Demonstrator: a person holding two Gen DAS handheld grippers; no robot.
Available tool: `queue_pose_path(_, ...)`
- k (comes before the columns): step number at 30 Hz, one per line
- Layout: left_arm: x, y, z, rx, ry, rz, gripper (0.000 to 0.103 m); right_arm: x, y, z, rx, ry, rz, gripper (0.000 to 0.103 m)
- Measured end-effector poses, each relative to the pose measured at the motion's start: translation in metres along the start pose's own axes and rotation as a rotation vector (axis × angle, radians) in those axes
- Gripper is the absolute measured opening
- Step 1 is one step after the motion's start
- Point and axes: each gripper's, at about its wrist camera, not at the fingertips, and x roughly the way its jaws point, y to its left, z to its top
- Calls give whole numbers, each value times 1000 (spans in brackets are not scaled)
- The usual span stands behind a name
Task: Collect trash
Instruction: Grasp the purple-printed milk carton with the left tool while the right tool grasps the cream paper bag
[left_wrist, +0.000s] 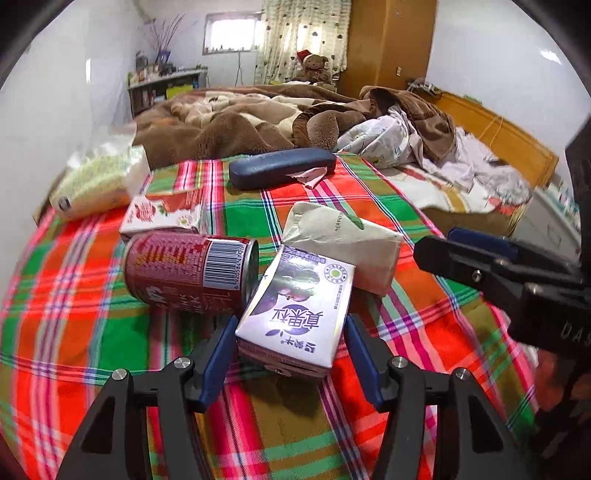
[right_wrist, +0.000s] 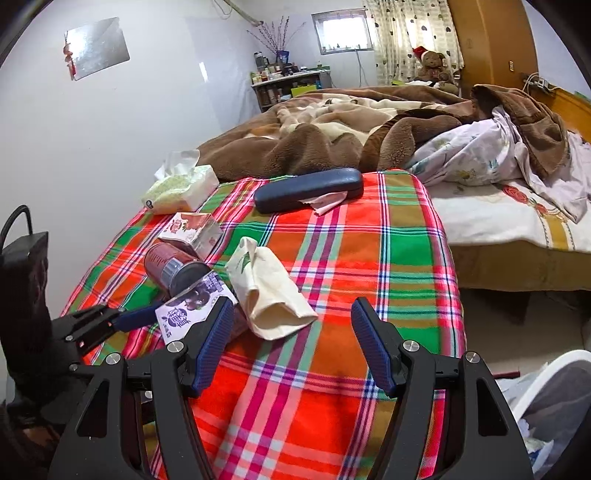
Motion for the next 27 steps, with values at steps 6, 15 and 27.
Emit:
queue_pose_path(6,-3,8,-5,-24,-4,-8,58,8,9,4,-21,0,23,68)
queue_pose_path(15,-19,24,-20,-76,-12,17,57,27,22,1,-64,49,31,57)
queue_pose_path(27,-27,35,-27,-119,-12,5,58,39,27,0,-76,69,54,21)
